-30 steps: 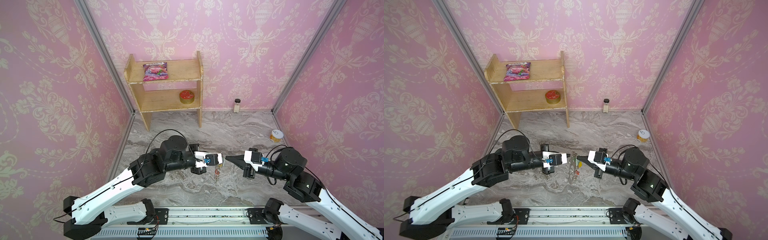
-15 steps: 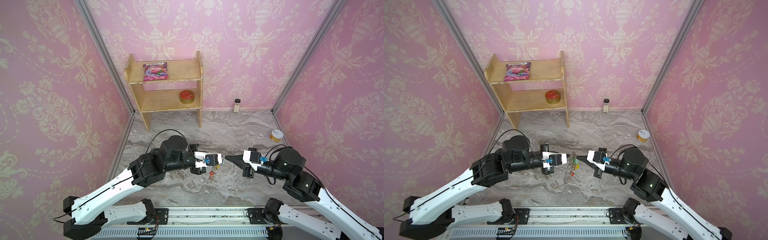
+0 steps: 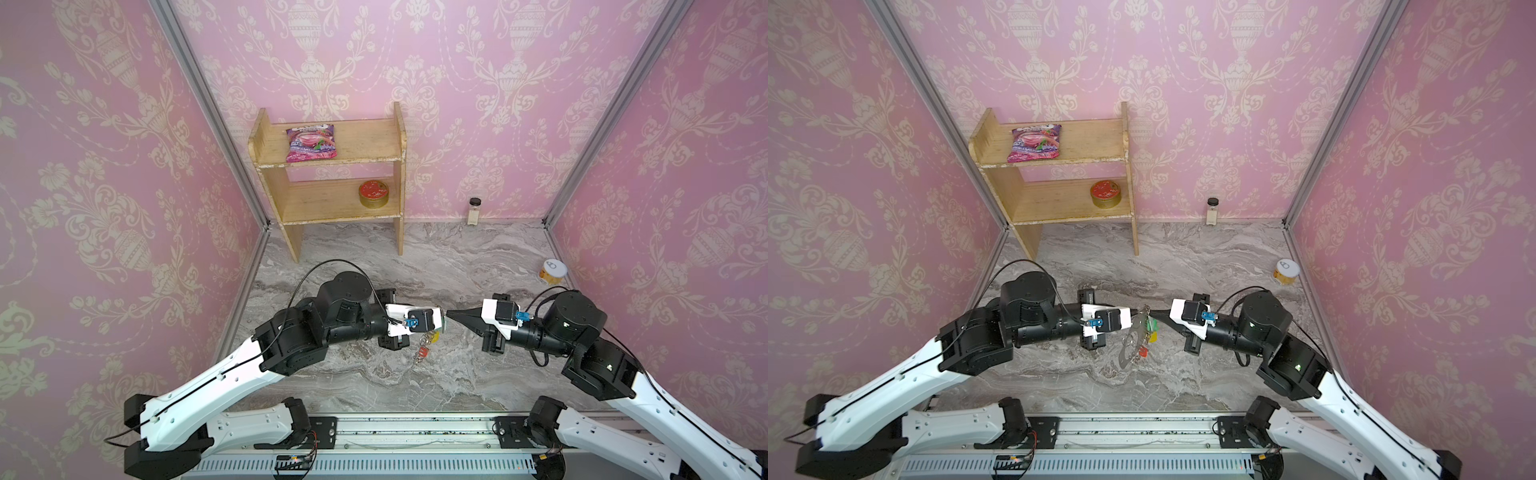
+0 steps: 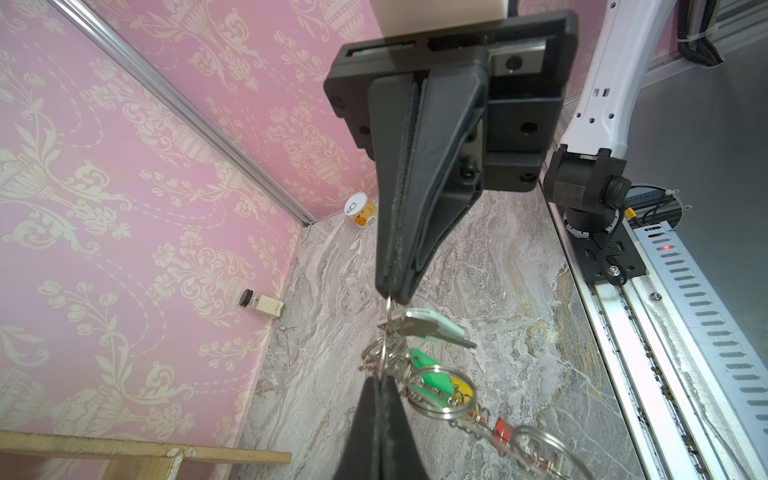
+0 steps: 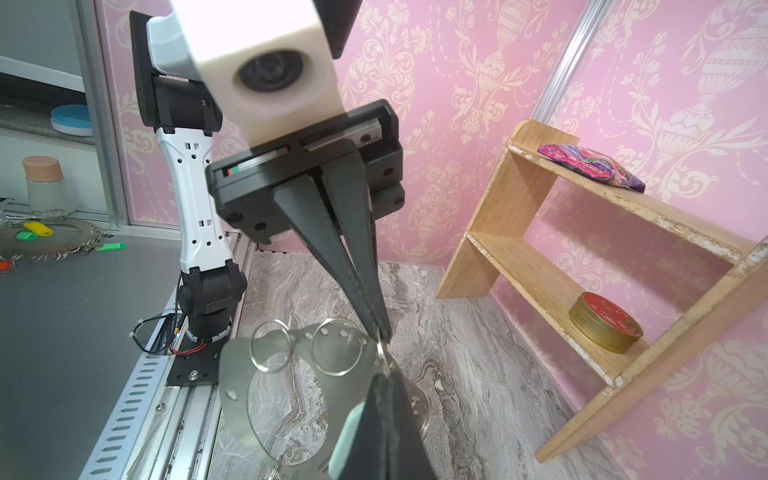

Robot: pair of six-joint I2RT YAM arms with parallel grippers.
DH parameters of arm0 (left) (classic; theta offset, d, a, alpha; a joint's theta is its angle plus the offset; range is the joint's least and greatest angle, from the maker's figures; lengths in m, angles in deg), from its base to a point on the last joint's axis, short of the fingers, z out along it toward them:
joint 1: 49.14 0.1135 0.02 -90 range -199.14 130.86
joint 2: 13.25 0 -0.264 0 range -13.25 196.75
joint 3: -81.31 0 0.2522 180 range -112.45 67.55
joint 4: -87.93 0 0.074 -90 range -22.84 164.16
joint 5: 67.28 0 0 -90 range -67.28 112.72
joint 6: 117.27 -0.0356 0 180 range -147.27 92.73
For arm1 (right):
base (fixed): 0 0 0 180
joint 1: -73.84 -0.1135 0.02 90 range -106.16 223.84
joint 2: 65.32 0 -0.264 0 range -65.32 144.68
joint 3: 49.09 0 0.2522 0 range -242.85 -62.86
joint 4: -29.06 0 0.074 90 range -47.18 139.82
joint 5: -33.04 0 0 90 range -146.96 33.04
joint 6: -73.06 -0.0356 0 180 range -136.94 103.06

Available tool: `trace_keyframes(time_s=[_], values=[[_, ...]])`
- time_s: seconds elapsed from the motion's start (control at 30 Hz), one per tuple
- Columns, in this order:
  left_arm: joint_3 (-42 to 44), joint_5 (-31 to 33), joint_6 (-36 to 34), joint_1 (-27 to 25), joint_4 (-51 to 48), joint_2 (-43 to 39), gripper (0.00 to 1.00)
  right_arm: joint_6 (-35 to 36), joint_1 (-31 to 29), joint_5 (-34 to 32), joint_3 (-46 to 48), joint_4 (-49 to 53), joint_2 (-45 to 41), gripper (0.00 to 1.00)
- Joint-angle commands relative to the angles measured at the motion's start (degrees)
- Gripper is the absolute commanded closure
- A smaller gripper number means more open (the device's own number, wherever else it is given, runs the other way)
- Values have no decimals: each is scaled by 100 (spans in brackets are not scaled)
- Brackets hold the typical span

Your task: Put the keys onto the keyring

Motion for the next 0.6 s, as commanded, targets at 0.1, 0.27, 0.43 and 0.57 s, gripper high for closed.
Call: trace_keyframes(time_s=[0.1,0.27,0.43,0.57], values=[[-267,-104,113,-98,191,-97,100,-13,-45,-36,-158,-130,63,100],[-227,15,101,-95,174,-97,100,-4,-49,-98,-135,-172,-81,100],[-232,243,160,-102,184,-28,100,29,-162,-258,-103,-183,-309,100],[-266,312,153,-105,175,2,100,229,-273,-379,-68,-75,-320,100]])
